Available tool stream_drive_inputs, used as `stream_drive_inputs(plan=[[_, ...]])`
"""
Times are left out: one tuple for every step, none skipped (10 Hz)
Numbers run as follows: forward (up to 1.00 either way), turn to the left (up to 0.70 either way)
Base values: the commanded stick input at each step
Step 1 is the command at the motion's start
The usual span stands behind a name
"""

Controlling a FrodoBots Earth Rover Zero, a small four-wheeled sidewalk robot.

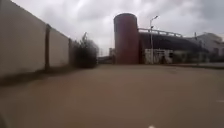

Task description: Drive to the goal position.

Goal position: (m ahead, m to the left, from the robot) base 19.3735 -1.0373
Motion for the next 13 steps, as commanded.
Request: stream_drive_inputs(plan=[[1.0,0.0],[1.0,0.0],[1.0,0.0],[1.0,0.0],[1.0,0.0],[1.0,0.0],[1.0,0.0],[1.0,0.0],[1.0,0.0],[1.0,0.27],[1.0,0.15],[1.0,0.0],[1.0,0.0]])
